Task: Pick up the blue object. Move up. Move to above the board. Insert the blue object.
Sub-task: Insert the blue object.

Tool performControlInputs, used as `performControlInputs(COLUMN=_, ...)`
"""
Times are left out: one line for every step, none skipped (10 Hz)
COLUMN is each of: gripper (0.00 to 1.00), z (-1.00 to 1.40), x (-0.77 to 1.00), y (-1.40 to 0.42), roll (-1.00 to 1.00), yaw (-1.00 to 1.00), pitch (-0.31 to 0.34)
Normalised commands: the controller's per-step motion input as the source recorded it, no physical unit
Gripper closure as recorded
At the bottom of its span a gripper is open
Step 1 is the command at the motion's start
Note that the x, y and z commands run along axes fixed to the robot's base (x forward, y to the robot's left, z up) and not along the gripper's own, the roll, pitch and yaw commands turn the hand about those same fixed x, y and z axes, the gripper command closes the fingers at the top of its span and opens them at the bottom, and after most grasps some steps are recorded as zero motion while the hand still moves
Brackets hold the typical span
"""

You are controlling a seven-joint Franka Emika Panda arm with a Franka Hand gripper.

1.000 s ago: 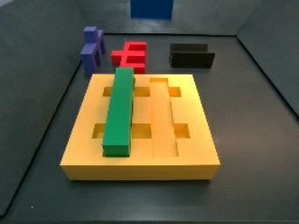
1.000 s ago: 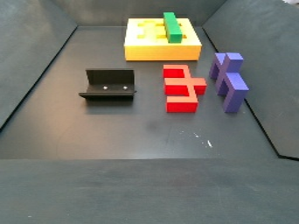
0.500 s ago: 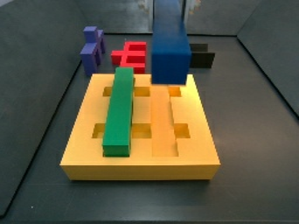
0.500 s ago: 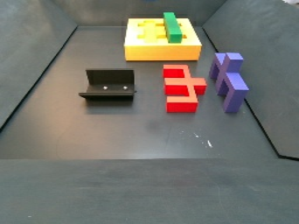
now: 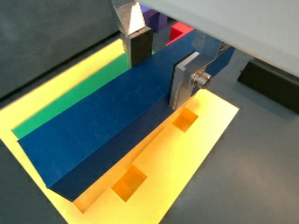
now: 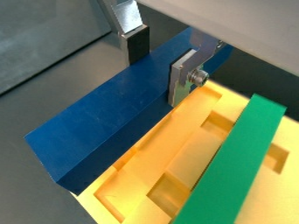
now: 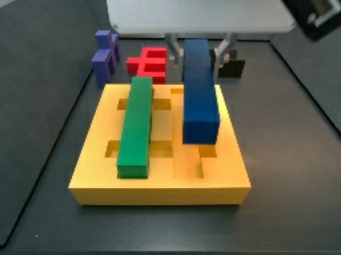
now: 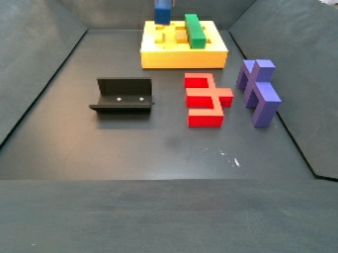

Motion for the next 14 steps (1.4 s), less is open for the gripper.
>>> performControlInputs(gripper=1.0, z=-0.77, x=0.06, y=-0.12, roll=0.24, yaw=0.0, pitch=-0.101)
performControlInputs(gripper=1.0, z=-0.75, x=0.0, y=-0.11, roll=0.25, yaw=0.02, pitch=-0.11)
performControlInputs(gripper=1.0, z=-0.71, x=0.0, y=-0.09, roll=0.27, yaw=0.07, pitch=-0.107)
performControlInputs(gripper=1.0, z=-0.6, x=0.03, y=-0.07, roll=0.31, yaw=0.12, pitch=-0.056)
performControlInputs(gripper=1.0, z=-0.47, x=0.01, y=0.0, roll=0.22, yaw=0.1, pitch=-0.016)
performControlInputs(gripper=1.0, z=-0.42, x=0.0, y=0.0, roll=0.22, yaw=0.07, pitch=0.0)
performControlInputs(gripper=1.0, z=-0.39, x=0.0, y=0.0, roll=0.16, yaw=0.04, pitch=0.0)
performControlInputs(gripper=1.0, z=-0.32, x=0.0, y=0.0, roll=0.09, yaw=0.01, pitch=0.0)
performControlInputs(gripper=1.0, z=-0.32, x=-0.06, y=0.0, roll=0.08, yaw=0.02, pitch=-0.013)
performControlInputs(gripper=1.0, z=-0.31, x=-0.19, y=0.0, roll=0.07, yaw=0.17, pitch=-0.076)
performControlInputs(gripper=1.0, z=-0.31, x=-0.12, y=-0.01, roll=0.09, yaw=0.31, pitch=-0.077)
performControlInputs(gripper=1.0, z=-0.27, x=-0.16, y=-0.1, roll=0.09, yaw=0.13, pitch=-0.054)
performControlInputs(gripper=1.0, z=-0.29, x=-0.13, y=-0.12, roll=0.12, yaw=0.14, pitch=-0.053)
performControlInputs(gripper=1.0, z=-0.29, x=-0.07, y=-0.12, roll=0.11, yaw=0.1, pitch=-0.031)
